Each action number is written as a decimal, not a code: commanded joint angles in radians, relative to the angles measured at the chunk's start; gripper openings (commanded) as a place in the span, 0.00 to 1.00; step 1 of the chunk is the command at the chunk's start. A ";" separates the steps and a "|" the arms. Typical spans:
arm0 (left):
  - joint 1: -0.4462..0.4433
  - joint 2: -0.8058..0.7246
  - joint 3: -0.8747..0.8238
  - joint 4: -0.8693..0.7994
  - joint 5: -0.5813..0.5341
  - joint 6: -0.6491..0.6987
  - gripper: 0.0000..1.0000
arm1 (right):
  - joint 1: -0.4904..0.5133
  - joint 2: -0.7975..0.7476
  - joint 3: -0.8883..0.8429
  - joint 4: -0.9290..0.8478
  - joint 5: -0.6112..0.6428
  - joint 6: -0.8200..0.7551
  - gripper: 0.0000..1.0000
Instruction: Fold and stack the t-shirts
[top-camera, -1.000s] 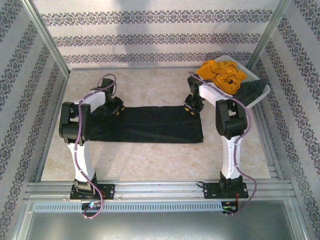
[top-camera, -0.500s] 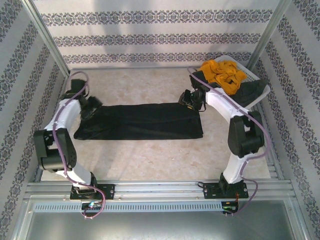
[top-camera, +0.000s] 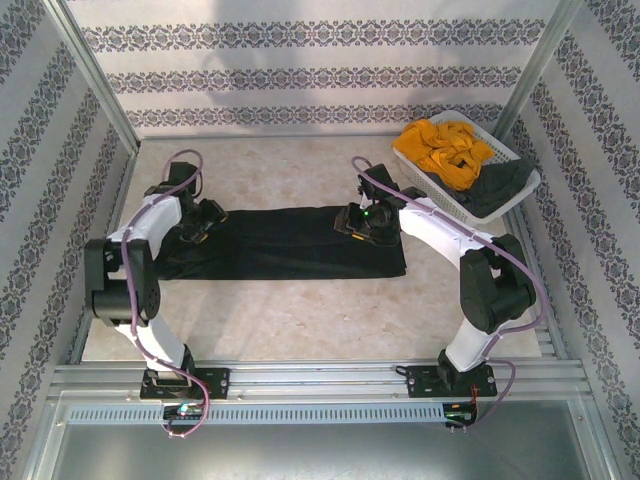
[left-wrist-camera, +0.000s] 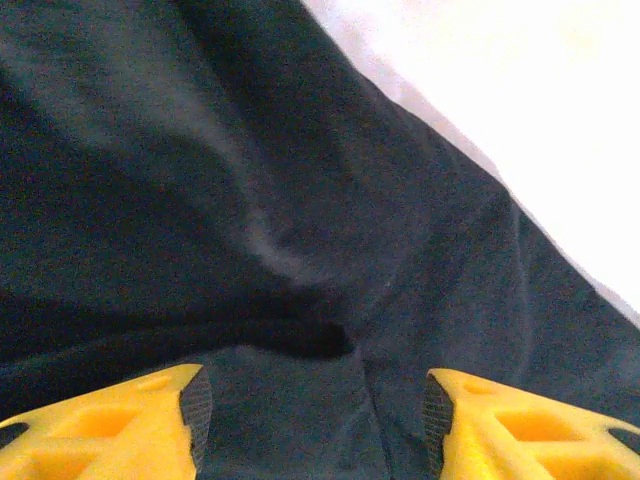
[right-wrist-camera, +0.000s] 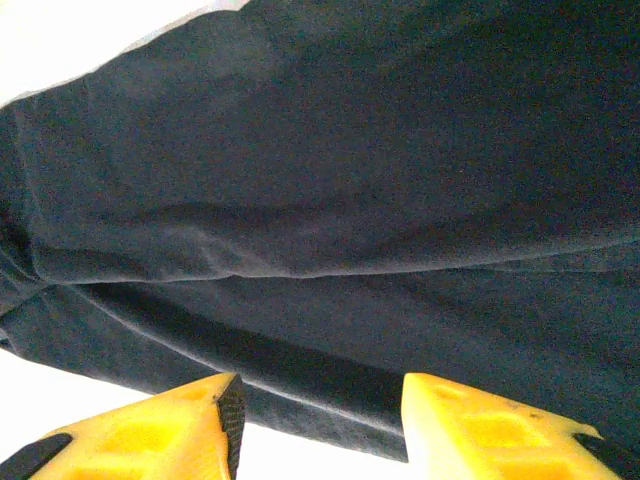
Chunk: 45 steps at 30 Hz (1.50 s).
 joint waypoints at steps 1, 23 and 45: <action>-0.034 0.064 0.048 -0.057 -0.070 0.096 0.59 | 0.005 0.001 0.033 0.002 -0.015 0.010 0.46; -0.126 0.055 0.093 -0.242 -0.130 0.134 0.00 | 0.008 -0.032 0.055 -0.021 -0.011 0.014 0.46; -0.336 -0.162 -0.171 -0.117 -0.074 -0.432 0.00 | 0.001 -0.052 0.017 -0.003 -0.077 0.010 0.45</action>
